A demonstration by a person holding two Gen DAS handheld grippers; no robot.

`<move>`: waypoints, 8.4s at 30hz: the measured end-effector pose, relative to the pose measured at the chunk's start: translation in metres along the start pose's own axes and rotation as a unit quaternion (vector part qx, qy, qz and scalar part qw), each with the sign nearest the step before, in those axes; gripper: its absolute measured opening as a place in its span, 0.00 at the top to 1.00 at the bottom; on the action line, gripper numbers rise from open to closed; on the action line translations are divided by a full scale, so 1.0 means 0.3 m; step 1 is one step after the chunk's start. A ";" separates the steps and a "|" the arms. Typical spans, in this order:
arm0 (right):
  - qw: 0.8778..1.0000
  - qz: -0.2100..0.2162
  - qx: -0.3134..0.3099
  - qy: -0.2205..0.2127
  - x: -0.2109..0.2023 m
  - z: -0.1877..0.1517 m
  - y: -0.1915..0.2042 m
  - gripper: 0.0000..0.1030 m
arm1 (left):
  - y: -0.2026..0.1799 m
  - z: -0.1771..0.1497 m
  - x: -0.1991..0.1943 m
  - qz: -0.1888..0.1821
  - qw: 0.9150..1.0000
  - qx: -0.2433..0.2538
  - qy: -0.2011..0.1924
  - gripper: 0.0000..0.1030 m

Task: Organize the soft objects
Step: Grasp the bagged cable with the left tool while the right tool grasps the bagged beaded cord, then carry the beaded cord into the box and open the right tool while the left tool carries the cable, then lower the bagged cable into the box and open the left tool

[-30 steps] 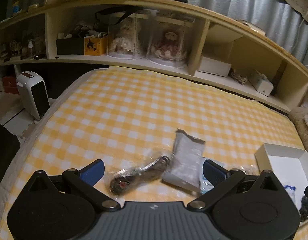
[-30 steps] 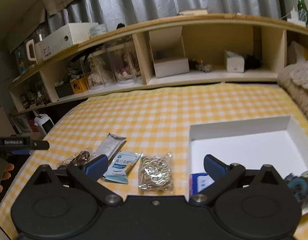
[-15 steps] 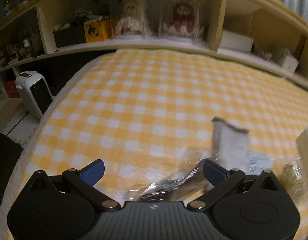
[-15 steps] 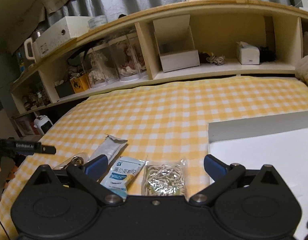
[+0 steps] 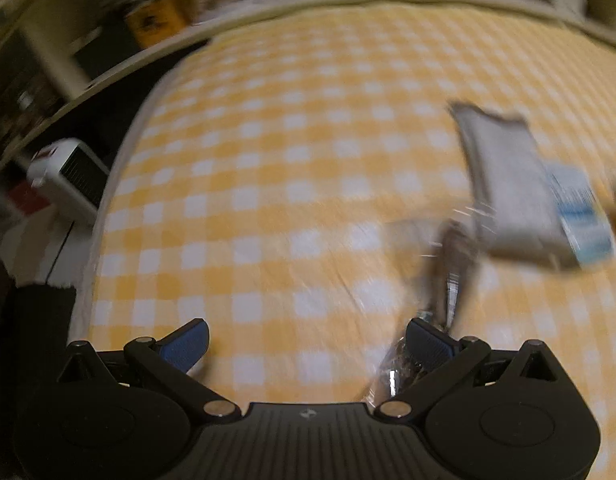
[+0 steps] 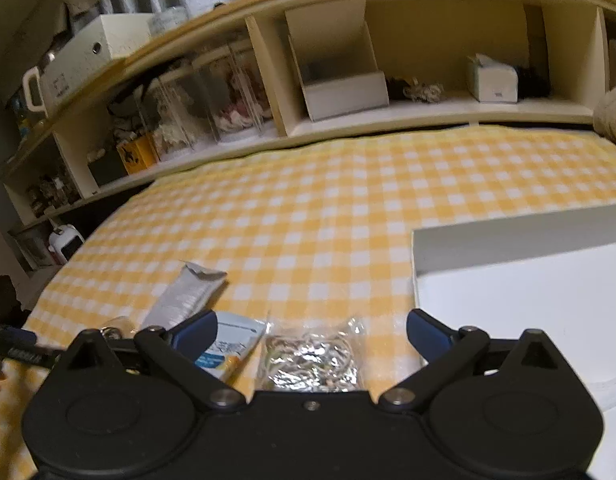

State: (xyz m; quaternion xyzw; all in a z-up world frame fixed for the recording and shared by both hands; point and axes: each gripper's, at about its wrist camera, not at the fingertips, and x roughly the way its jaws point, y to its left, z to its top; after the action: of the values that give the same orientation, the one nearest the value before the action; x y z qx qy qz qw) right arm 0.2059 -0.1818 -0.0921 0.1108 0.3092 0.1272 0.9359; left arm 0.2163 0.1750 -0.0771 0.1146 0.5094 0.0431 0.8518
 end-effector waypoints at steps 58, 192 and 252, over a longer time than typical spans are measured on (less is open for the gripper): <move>0.985 0.014 -0.079 0.153 0.026 -0.223 0.144 0.41 | -0.366 -0.052 0.010 -0.130 0.991 -0.032 -0.006 0.69; 0.992 -0.072 0.051 0.090 -0.344 -0.187 -0.570 0.56 | -1.216 0.337 -0.052 -0.274 0.957 0.009 -0.097 0.91; 0.991 -0.036 0.107 0.071 -0.353 -0.182 -0.615 0.51 | -1.439 0.427 -0.155 -0.165 0.843 0.473 -0.198 0.49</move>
State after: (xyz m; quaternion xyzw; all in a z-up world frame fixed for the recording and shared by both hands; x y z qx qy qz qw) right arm 0.1218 -0.3810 -0.1295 0.1900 0.3906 0.0675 0.8982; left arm 0.2877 -0.2720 -0.0822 0.4239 0.2998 -0.3677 0.7715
